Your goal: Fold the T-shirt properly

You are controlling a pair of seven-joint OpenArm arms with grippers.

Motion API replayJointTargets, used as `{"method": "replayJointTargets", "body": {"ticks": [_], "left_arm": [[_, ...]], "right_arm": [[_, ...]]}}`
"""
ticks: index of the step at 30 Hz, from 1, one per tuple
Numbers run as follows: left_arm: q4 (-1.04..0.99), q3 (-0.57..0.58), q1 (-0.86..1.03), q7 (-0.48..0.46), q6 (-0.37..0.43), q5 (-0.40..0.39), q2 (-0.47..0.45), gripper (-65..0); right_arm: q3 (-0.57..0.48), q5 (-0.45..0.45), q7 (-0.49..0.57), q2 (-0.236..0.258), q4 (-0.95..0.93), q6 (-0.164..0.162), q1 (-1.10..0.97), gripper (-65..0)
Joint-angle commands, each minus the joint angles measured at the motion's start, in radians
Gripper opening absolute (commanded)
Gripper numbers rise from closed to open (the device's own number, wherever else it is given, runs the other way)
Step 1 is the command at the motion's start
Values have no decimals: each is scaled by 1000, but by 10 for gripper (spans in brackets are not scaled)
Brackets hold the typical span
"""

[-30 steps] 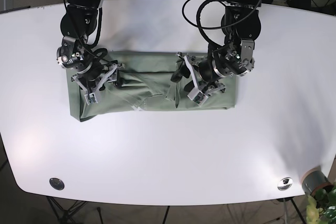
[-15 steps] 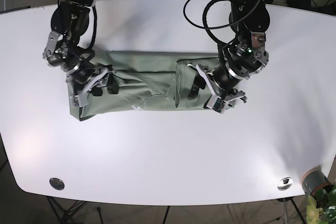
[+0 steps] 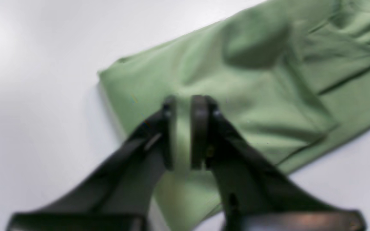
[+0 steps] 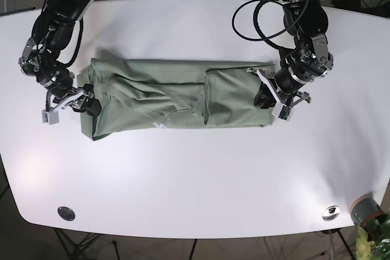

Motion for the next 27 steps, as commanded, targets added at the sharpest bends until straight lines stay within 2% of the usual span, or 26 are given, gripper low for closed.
{"method": "replayJointTargets", "body": {"ticks": [1,7,10,13,19,27], "left_arm": [[-10,2,-13,-19,-3,-18,-32,-640],[-62,2,-13,-25,-3,-20,-53,-643],[-113,0,-20,-28,-3,-20,-55,-643],[-170,-1,-47,-42,-3,-20,-59,-643],[-242,-1,-53,-76,-3,-20,-64,-644],[-242,-1,-49,-76,-3,-20,-64,-644]], "right_arm": [[-1,35,22,47,-59,14,42,-295],[7,32,69,118,-229,14,83,-287],[7,31,103,141,-304,15,100,-212],[1,31,126,147,-350,23,100,-173],[-13,32,126,135,-352,23,77,-190],[-93,35,124,58,-253,17,24,-190]]}}
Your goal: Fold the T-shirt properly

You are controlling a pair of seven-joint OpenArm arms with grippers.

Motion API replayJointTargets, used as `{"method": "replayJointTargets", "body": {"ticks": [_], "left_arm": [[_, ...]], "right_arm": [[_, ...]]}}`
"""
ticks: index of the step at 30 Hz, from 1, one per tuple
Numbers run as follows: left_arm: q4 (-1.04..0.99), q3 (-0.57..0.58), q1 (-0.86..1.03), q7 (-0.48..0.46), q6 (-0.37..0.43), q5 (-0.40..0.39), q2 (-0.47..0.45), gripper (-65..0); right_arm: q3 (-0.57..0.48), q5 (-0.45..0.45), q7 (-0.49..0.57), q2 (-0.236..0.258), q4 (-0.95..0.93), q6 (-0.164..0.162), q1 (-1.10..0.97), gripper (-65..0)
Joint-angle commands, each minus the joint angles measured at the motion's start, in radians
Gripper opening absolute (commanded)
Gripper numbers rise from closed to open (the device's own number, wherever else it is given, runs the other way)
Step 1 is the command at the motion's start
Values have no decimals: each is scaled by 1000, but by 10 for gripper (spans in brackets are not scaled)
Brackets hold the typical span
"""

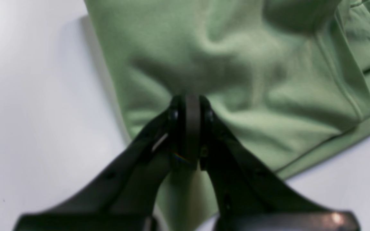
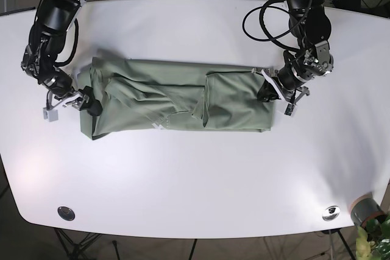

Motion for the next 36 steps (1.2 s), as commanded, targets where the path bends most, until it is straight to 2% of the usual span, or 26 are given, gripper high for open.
{"method": "replayJointTargets", "body": {"ticks": [1,7,9,11,15,16,19,22,24,25,29,32,36], "left_arm": [[5,1,-6,24,-1,14,-6,-644],[7,3,-5,25,-1,14,-6,-644],[7,3,-5,27,-1,14,-6,-644],[7,3,-5,27,-1,15,-6,-644],[7,3,-5,27,-1,15,-6,-644],[7,3,-5,27,-1,15,-6,-644],[8,3,-5,30,-1,15,-6,-644],[8,3,-3,30,-1,15,-6,-644],[8,4,-3,31,-1,15,-6,-644],[8,4,-3,31,-1,17,-6,-644],[7,4,-3,31,-1,19,-1,-644],[5,7,-1,31,-1,20,0,-643],[5,70,19,31,-1,17,0,-642]], "right_arm": [[-13,-7,-16,-23,67,-7,-19,-190],[-18,-11,-16,-63,111,-9,-27,-193],[-18,-11,-14,-66,111,-9,-25,-225],[-18,-11,-10,-66,110,-9,-22,-309],[-18,-11,-10,-60,110,-9,-21,-587],[-18,-11,-10,-58,113,-9,-19,-636],[-18,-13,-10,-57,131,-9,-19,-609],[-18,-13,-13,-57,191,-15,-27,-631],[-18,-13,-14,-57,242,-46,-35,-631],[-18,-13,-14,-58,286,-79,-56,-631],[-21,-11,-16,-66,460,-159,-107,-631],[-76,-11,-27,-67,579,-187,-145,-631],[-113,-11,-27,-70,690,-191,-193,-631]]}}
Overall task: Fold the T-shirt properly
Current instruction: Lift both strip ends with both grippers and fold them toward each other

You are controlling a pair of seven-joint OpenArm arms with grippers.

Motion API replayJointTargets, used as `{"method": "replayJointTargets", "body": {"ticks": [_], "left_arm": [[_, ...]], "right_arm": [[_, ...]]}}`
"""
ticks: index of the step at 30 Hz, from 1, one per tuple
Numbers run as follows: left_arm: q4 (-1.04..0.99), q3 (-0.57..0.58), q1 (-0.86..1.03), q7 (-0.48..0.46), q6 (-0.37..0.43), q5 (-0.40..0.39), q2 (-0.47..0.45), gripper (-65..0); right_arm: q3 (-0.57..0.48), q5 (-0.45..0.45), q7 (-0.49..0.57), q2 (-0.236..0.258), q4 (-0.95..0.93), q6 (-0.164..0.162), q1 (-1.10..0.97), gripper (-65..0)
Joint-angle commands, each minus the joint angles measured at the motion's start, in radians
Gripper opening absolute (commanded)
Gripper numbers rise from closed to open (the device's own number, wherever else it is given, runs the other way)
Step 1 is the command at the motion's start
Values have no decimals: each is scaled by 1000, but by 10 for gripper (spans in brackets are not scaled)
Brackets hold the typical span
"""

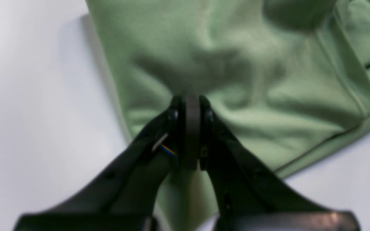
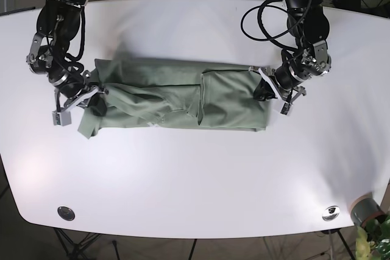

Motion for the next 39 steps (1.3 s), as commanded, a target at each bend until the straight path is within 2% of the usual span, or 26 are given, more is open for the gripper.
{"method": "replayJointTargets", "body": {"ticks": [1,5,9,13,19,23,31,39], "left_arm": [[5,45,4,37,-2,23,-3,-642],[9,85,25,37,-2,22,0,-642],[5,83,29,37,-2,26,42,-642],[4,89,30,37,-2,28,54,-640],[5,224,50,37,-2,28,51,-640],[9,241,59,37,-2,28,54,-640],[4,241,61,37,-2,28,48,-640],[7,240,59,37,-2,26,47,-640]], "right_arm": [[0,18,27,-3,87,2,-8,-631],[-5,18,25,-43,168,7,-51,-631],[-85,18,25,-55,217,12,-74,-631],[-124,19,29,-110,260,13,-106,-631],[-204,19,30,-173,259,13,-107,-631],[-266,16,32,-218,239,13,-103,-631],[-395,15,61,-222,166,12,-52,-631],[-425,15,65,-219,61,8,28,-631]]}}
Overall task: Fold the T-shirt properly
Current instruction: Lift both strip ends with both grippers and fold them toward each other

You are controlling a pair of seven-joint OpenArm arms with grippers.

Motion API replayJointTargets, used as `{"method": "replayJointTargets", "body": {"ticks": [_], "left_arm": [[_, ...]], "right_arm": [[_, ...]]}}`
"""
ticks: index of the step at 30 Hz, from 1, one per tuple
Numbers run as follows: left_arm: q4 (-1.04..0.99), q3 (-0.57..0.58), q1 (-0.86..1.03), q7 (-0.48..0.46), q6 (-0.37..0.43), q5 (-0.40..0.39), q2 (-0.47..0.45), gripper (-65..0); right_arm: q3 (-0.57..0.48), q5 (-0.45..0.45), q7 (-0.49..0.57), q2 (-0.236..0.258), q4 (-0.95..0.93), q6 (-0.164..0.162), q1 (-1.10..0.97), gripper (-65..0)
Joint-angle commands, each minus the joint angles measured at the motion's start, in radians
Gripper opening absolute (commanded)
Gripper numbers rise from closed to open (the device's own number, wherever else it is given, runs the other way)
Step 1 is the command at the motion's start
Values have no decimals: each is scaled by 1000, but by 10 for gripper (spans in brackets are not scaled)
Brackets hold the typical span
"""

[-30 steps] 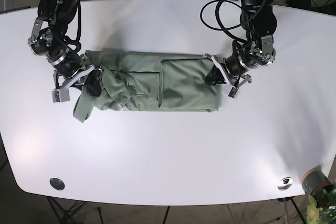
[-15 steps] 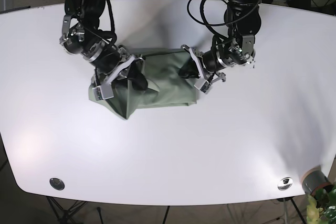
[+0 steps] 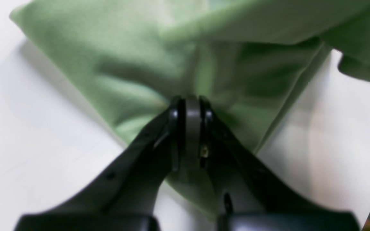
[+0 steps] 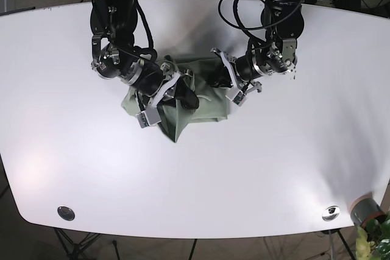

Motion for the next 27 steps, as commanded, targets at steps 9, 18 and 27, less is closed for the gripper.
{"method": "replayJointTargets", "body": {"ticks": [9,18,27], "left_arm": [[5,-3,-3,57,14,47,-8,-640],[5,-5,-3,55,14,46,-8,-640],[74,-25,-3,57,14,41,-10,-643]], "right_arm": [[-96,24,32,16,-124,-91,105,-585],[-118,24,99,19,-185,-135,134,-409],[-123,29,92,34,-95,-132,124,-338]]}}
